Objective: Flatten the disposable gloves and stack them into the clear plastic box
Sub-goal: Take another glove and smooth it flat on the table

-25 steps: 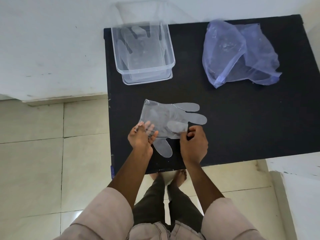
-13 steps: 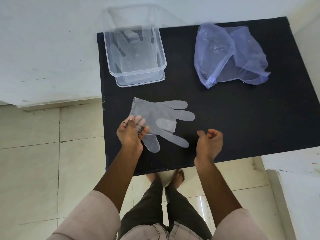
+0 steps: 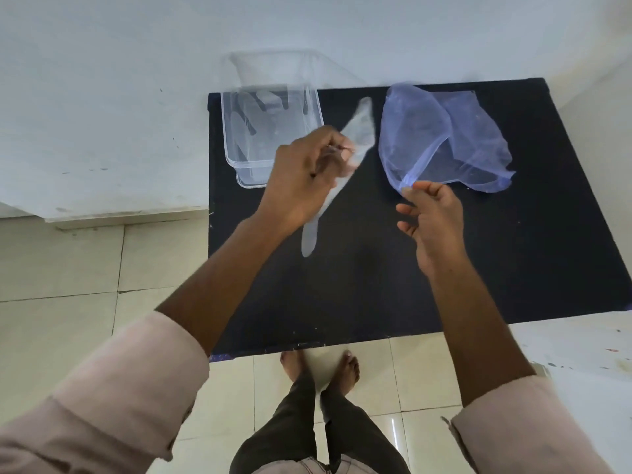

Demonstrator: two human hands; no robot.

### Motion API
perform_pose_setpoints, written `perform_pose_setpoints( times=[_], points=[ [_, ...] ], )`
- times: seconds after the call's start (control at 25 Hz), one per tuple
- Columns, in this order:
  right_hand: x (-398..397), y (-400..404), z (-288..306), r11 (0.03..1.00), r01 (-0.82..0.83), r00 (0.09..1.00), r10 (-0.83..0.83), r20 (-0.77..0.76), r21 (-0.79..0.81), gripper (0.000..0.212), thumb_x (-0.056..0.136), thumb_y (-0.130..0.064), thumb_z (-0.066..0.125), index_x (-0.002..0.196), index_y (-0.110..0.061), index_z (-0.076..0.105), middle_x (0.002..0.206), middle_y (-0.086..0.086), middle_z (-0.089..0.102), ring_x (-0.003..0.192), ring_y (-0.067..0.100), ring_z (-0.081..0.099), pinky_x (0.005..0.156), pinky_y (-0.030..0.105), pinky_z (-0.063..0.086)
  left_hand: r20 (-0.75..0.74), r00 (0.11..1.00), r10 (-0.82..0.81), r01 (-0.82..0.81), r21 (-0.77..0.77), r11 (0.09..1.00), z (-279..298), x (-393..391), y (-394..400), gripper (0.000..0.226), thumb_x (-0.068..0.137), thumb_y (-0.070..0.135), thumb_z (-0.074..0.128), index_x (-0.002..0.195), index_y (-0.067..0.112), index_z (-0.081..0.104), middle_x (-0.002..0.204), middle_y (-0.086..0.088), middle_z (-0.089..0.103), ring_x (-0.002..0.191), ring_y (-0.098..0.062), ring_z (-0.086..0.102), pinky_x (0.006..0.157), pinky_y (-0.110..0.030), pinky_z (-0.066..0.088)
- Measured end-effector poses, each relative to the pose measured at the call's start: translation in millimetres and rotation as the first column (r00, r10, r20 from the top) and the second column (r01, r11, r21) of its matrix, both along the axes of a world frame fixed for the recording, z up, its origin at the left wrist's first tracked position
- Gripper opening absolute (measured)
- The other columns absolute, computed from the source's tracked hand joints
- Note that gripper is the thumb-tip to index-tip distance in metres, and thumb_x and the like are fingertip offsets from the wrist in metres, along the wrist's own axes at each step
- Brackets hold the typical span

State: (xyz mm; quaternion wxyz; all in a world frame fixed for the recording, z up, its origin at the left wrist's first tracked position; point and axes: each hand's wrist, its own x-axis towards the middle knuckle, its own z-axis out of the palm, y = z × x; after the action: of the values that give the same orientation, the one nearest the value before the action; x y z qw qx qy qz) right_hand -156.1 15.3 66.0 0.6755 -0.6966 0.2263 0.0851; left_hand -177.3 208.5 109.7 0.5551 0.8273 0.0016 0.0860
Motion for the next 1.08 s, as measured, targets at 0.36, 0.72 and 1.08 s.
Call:
perform_pose_setpoints(
  times=[0.36,0.72,1.08],
  points=[
    [-27.3,-59.1,-20.2,0.988,0.15,0.984,-0.147,-0.101,0.024,0.01,0.089,-0.018,0.063,0.099,-0.022,0.061,0.094,-0.001,0.067,0.082,0.014,0.066,0.069,0.032,0.05,-0.257,0.857,-0.446,0.515,0.443,0.734,-78.6,-85.0,-9.7,0.022,0.099,0.027,0.05,0.116,0.021,0.063,0.115,-0.002,0.071,0.103,-0.016,0.068,0.095,-0.028,0.051],
    [-72.1,-42.3,-65.5,0.975,-0.053,0.992,0.027,-0.121,-0.216,0.016,0.088,-0.02,0.065,0.103,-0.022,0.06,0.094,-0.001,0.066,0.087,0.016,0.067,0.069,0.03,0.051,-0.36,0.875,-0.324,0.466,0.444,0.765,-159.9,-147.8,-3.4,0.025,0.095,0.021,0.058,0.117,0.013,0.067,0.123,-0.008,0.068,0.11,-0.027,0.067,0.099,-0.037,0.049],
    [-104.3,-32.6,-79.2,0.659,-0.696,0.697,0.527,-0.487,-0.283,0.067,0.081,-0.064,0.059,0.132,-0.026,0.037,0.119,0.003,0.057,0.1,0.019,0.061,0.087,0.041,0.054,-0.238,0.971,0.037,-0.004,0.136,0.991,-130.6,-157.2,-25.3,0.017,0.096,0.02,0.056,0.105,0.03,0.066,0.1,0.013,0.068,0.091,-0.006,0.067,0.084,-0.012,0.05]
  ],
)
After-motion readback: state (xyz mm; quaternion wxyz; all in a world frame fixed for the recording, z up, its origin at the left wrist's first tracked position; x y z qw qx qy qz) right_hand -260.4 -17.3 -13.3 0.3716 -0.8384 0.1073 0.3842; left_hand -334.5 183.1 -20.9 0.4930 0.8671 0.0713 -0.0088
